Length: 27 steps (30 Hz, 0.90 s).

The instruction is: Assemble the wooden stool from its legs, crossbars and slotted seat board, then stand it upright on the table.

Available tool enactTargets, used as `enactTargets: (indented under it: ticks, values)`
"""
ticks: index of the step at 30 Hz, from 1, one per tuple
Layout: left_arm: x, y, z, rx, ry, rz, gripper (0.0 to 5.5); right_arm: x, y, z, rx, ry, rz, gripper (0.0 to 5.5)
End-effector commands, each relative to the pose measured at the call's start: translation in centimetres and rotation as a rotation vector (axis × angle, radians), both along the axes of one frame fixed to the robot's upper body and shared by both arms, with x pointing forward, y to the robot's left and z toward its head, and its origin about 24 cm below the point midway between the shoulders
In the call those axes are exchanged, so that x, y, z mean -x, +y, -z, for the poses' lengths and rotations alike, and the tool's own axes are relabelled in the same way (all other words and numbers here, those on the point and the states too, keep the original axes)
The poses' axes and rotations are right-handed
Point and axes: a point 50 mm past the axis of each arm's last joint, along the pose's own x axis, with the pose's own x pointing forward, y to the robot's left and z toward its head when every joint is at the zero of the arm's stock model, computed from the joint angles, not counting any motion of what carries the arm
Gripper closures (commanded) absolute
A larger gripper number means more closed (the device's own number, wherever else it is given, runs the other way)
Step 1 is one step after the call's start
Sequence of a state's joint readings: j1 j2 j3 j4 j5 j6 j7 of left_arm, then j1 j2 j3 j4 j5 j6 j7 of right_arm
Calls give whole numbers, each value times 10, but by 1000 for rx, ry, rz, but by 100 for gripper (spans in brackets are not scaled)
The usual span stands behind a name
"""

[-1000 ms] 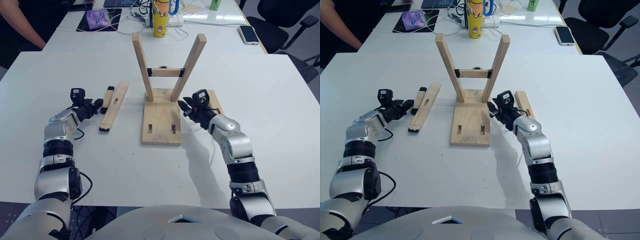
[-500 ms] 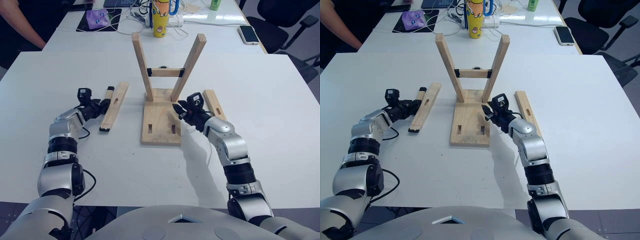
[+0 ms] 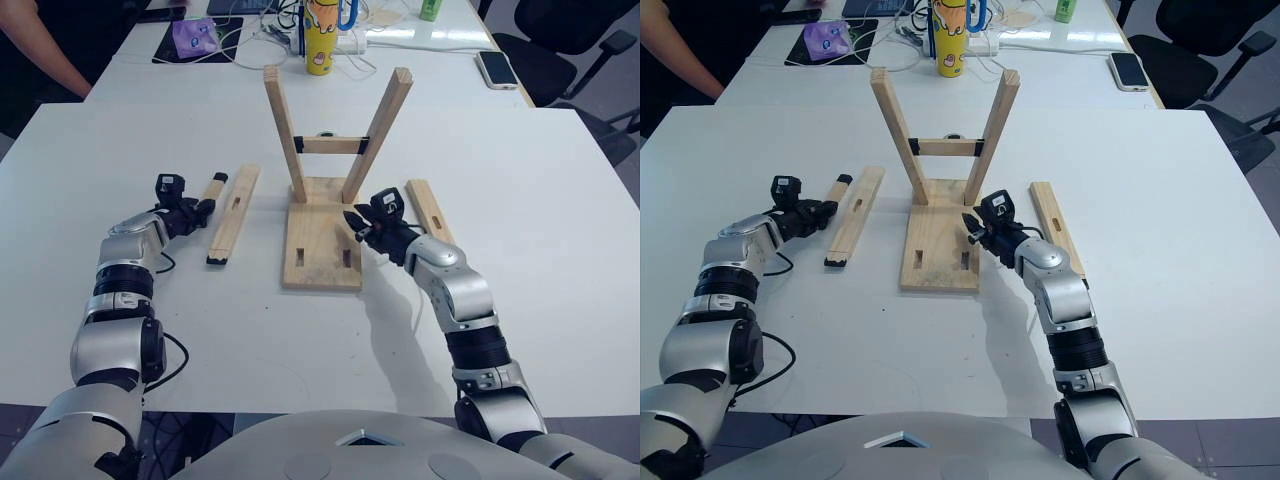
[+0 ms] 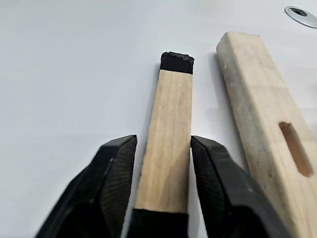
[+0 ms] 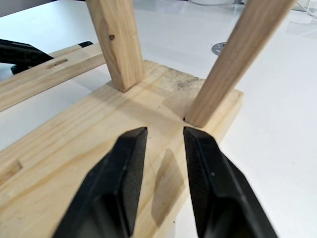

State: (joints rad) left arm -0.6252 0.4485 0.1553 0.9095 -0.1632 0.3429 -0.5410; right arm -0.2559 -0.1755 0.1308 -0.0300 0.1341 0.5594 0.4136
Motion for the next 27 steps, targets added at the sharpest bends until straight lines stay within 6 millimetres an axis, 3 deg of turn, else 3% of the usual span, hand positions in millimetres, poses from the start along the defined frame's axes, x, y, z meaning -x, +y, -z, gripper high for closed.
enactTargets:
  ticks: [1,7,10,14,19,23,27]
  values:
    - [17,-4,28,-5,130,35,411,-1,1,-3,6,-8,5,413]
    - [16,1,21,-15,49,24,416,5,4,-8,12,-51,-27,413]
    - [12,10,0,-29,-118,3,416,15,5,-7,-68,-64,-40,413]
    - [24,21,-34,-42,-363,12,417,25,6,-10,-233,25,-96,413]
    - [68,-13,-67,-76,-584,241,417,29,6,-22,-467,112,-108,413]
    - [102,-52,-73,-53,-642,428,417,35,10,-29,-674,188,-129,355]
    - [122,-81,-82,-73,-709,556,417,31,10,-32,-791,258,-86,293]
